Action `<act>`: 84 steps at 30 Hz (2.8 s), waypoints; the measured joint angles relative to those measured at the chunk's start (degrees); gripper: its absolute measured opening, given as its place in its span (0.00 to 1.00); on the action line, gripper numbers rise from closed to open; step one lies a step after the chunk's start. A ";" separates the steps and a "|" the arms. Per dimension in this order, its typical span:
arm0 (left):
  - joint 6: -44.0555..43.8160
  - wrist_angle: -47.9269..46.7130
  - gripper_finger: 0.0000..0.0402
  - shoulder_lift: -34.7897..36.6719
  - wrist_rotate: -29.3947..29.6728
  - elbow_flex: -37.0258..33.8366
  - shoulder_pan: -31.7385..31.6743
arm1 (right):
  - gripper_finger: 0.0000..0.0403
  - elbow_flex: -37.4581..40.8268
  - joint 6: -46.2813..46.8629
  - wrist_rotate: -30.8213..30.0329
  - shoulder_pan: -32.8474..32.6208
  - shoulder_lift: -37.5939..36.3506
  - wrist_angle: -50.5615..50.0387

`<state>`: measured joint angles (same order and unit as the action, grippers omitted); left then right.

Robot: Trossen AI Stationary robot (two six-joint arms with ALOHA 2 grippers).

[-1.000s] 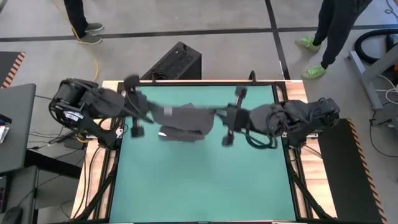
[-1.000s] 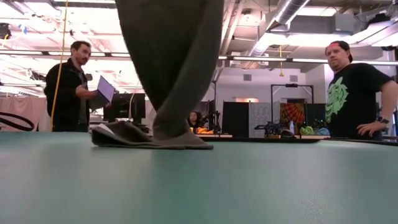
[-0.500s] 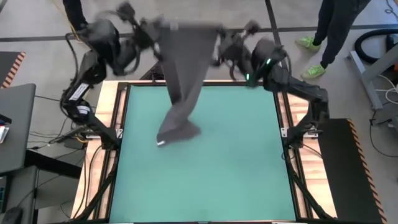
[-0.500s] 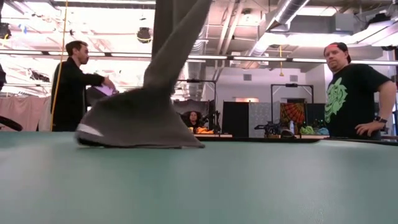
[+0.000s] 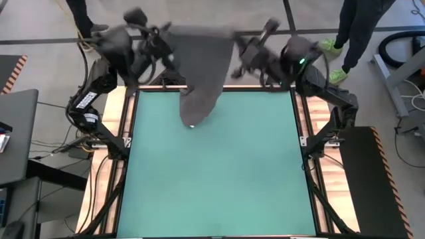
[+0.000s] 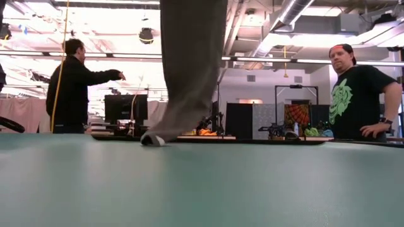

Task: Roll towel into tight, uniform cylinder
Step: Prepare the gray towel

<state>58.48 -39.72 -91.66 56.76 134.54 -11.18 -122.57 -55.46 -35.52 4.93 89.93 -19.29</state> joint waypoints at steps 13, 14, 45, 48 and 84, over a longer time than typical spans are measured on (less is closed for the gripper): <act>-66.58 -49.55 0.00 1.02 -32.95 -2.71 28.18 | 0.04 1.54 60.07 4.76 -22.83 2.01 -41.67; -67.68 -49.45 0.00 0.87 -38.04 -2.87 29.80 | 0.04 1.78 62.84 5.93 -24.62 2.13 -42.90; 26.77 55.21 0.00 -2.03 -36.21 -11.54 -13.44 | 0.04 -0.87 -22.65 -3.49 15.04 3.91 31.06; 28.24 53.01 0.00 -0.69 -39.05 -11.54 -13.89 | 0.04 -1.05 -21.04 -0.03 14.47 2.81 32.78; -83.23 -42.03 0.00 2.91 -27.90 -42.89 34.97 | 0.04 6.39 88.71 -8.57 -36.61 23.54 -53.99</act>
<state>-24.75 -81.75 -88.75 28.86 91.64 23.79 -116.18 33.24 -44.10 -31.69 113.47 -73.28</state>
